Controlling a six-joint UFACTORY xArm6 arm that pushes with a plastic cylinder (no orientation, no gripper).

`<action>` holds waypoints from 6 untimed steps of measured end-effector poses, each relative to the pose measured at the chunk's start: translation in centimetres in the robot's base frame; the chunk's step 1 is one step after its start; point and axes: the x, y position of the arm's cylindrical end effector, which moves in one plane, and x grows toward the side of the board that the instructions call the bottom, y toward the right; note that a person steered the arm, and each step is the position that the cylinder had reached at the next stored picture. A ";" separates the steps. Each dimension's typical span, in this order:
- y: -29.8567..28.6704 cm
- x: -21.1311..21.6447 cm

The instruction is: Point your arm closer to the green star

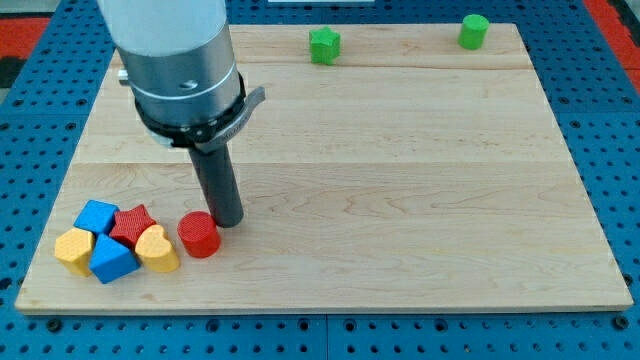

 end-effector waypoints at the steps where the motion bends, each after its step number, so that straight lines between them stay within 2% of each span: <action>1: -1.1 0.5; 2: -0.2 -0.1; 4: 17.4 -13.5; 5: 22.8 -20.7; 6: 23.4 -26.9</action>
